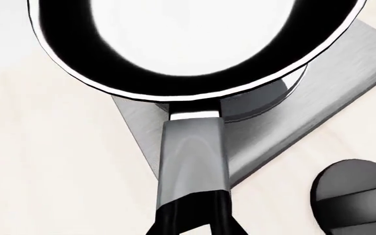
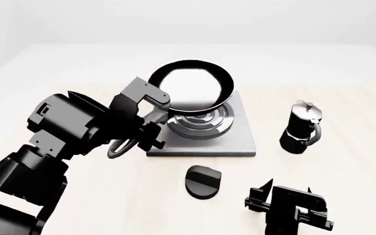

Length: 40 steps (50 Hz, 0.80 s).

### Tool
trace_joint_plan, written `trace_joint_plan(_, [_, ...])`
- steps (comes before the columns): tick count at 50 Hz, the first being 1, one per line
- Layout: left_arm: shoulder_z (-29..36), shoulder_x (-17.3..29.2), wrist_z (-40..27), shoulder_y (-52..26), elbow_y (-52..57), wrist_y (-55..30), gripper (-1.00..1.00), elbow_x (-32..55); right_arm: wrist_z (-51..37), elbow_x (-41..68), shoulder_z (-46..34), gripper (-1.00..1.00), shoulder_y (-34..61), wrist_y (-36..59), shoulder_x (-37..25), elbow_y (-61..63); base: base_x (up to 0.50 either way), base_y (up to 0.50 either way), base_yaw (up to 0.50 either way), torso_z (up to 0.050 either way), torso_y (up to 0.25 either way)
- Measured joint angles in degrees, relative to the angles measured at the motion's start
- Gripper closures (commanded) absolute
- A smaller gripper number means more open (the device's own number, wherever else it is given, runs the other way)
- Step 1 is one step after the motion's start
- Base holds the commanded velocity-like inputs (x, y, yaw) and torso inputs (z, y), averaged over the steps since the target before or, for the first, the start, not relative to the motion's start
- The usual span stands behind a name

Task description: Turn on the stove and put the frying pan on it.

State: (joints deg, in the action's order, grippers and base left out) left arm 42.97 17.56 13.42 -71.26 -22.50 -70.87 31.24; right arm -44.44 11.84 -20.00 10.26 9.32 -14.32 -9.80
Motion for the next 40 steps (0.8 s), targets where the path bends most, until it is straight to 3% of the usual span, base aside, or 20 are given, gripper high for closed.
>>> trace_joint_plan(40, [0.93, -3.77, -0.27, 0.42, -6.93, 3.97, 1.0, -0.87, -0.02, 0.63, -0.62, -1.0, 0.44, 0.24, -0.18, -0.51, 0.0, 0.0, 0.0, 0.0, 0.002])
